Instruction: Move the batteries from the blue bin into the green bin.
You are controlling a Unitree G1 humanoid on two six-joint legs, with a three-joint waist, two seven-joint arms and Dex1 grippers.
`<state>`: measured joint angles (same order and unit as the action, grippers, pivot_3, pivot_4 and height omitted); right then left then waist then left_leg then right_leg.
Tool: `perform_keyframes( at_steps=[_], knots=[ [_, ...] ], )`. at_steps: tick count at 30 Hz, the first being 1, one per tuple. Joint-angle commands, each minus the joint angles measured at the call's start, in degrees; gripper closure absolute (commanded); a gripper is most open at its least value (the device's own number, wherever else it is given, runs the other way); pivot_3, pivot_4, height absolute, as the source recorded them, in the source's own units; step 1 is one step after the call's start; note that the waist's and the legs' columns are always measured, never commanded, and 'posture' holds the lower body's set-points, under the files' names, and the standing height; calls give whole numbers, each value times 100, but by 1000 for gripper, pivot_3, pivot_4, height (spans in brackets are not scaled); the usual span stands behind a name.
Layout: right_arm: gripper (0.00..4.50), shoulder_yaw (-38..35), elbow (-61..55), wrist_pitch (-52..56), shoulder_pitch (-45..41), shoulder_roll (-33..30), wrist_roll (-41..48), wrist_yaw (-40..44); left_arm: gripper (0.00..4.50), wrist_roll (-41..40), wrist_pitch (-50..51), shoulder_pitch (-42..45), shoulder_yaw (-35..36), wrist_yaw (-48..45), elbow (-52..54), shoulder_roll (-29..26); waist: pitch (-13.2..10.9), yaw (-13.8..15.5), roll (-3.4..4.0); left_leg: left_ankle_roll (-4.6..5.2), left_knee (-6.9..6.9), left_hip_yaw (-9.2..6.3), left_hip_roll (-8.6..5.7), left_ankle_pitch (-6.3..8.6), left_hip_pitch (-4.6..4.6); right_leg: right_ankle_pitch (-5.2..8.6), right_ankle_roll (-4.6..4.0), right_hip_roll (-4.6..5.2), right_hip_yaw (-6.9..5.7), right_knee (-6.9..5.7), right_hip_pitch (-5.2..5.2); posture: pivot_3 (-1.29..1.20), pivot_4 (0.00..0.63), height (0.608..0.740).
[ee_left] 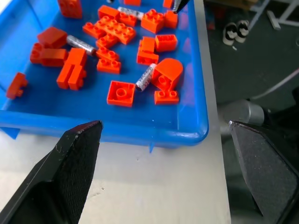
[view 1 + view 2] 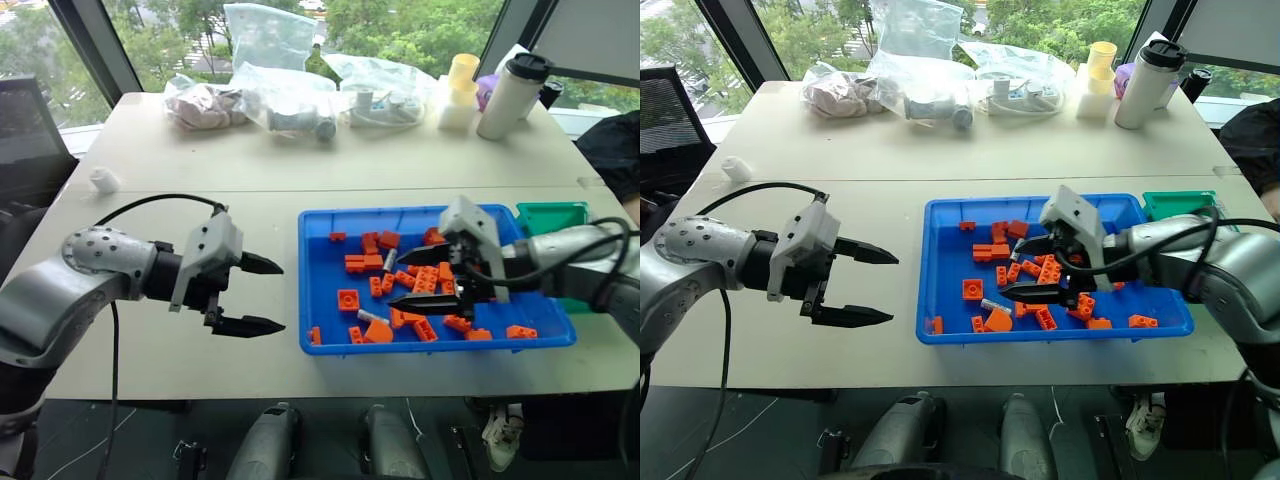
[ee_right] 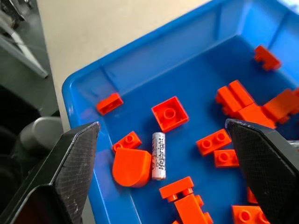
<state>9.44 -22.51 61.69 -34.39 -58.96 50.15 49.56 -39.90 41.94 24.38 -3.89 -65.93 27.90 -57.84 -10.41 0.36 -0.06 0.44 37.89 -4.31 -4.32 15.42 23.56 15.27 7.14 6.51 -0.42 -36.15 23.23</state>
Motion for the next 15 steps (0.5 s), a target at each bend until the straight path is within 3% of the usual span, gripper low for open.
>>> perform_keyframes(
  at_steps=[1, 15],
  knots=[
    [43, 519, 125, 278, -412, 74, -492, 101, 0, 91, -84, -32, 77, 66, 172, 35, 0, 18, 1, -3, -1, 0, 0, -2, 4, -1, 2, 0, 0, -2, 7, 0, 150, 740],
    [43, 1493, 268, 836, -730, 669, -1217, 344, 0, 224, -97, -460, 82, 609, 538, 433, 1, 20, 1, -12, 8, -4, -4, -7, 21, -7, -2, -1, -1, -11, 22, 0, 150, 740]
  ],
)
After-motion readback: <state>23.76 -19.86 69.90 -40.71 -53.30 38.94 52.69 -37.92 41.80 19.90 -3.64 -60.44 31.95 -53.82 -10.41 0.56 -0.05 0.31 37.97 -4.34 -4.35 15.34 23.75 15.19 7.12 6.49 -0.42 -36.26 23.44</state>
